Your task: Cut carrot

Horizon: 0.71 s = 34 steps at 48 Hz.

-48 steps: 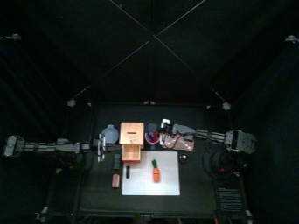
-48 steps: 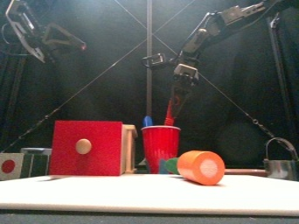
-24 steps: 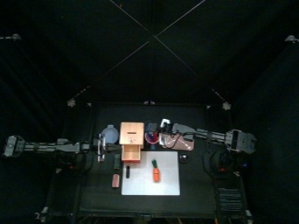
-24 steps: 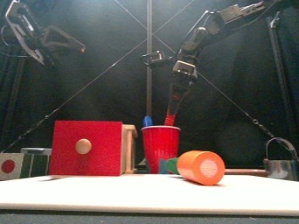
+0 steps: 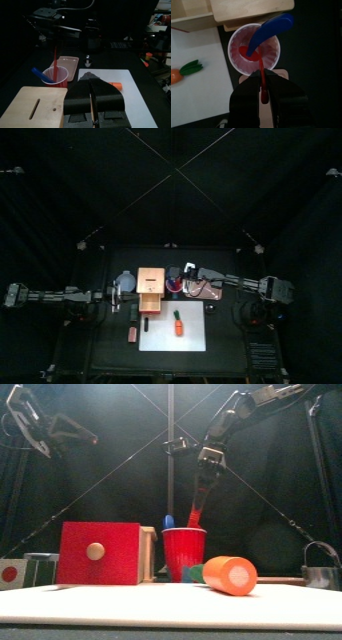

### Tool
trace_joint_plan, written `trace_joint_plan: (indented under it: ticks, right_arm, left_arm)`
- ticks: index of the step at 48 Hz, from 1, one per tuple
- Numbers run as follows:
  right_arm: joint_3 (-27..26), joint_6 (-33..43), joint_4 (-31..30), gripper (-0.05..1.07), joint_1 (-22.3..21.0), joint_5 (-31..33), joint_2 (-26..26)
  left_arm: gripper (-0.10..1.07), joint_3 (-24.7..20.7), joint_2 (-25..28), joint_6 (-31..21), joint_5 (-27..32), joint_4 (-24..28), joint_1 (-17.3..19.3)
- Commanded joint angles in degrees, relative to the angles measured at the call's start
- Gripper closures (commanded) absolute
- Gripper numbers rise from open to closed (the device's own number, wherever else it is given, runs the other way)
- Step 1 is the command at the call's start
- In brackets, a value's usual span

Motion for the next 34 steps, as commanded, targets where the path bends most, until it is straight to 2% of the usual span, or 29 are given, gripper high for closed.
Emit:
trace_joint_plan:
  ticks: [1, 9, 13, 23, 34]
  right_arm:
    - [-1.41, 0.53, 0.0, 0.58, -0.09, 1.32, -4.39]
    - [0.79, 0.62, 1.67, 0.59, 0.09, 1.23, -10.28]
    - [3.16, 0.7, 3.16, 0.61, 0.18, -0.97, -13.97]
    - [13.62, 0.18, 8.26, 0.67, 1.23, -13.8, -23.82]
    - [28.83, 0.18, 9.05, 0.68, 5.54, -34.45, -31.82]
  left_arm:
    - [0.86, -0.79, 0.09, -0.09, -0.53, 0.0, 0.35]
    - [0.86, -0.7, 0.09, -0.09, -0.62, -0.09, 1.05]
    - [0.86, -0.79, 0.09, -0.09, -0.62, 0.0, 1.14]
    - [0.86, -1.05, 0.18, -0.09, -0.7, 0.0, 1.14]
    - [0.86, -1.85, 1.58, 0.18, -1.23, 0.18, 0.97]
